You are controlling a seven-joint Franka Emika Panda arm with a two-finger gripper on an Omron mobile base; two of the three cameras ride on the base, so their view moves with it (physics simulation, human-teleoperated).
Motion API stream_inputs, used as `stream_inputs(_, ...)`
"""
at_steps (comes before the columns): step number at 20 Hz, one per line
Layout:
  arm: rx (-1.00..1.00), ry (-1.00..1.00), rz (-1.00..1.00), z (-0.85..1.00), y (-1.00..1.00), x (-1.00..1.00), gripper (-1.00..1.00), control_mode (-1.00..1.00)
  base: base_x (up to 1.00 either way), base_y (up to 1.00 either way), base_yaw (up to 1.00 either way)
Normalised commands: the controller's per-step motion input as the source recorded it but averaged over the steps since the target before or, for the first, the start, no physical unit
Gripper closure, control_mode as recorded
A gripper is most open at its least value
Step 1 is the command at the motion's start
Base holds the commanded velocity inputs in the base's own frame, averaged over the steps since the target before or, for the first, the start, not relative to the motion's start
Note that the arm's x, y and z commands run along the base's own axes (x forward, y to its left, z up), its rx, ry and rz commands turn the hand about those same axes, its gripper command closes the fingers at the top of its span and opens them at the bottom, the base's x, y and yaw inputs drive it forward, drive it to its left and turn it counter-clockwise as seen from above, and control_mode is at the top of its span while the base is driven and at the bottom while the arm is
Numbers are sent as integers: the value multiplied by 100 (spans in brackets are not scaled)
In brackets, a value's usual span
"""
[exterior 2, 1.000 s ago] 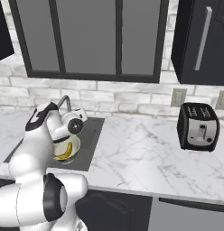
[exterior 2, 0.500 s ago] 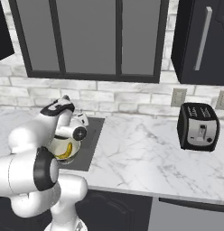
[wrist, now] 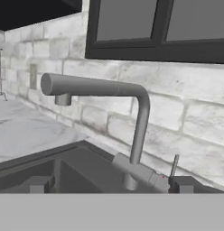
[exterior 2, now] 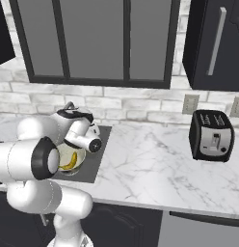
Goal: Pick the banana from the cabinet and place it in the bowl. Then pick the bowl and place it in the sink. Then turn on the sink facuet.
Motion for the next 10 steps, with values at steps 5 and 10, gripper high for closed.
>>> stream_inputs(5,3,0,0,3,-1,37,-100,-100,0,0,0)
stream_inputs(10,0,0,0,1,0,48,-100,-100,0,0,0)
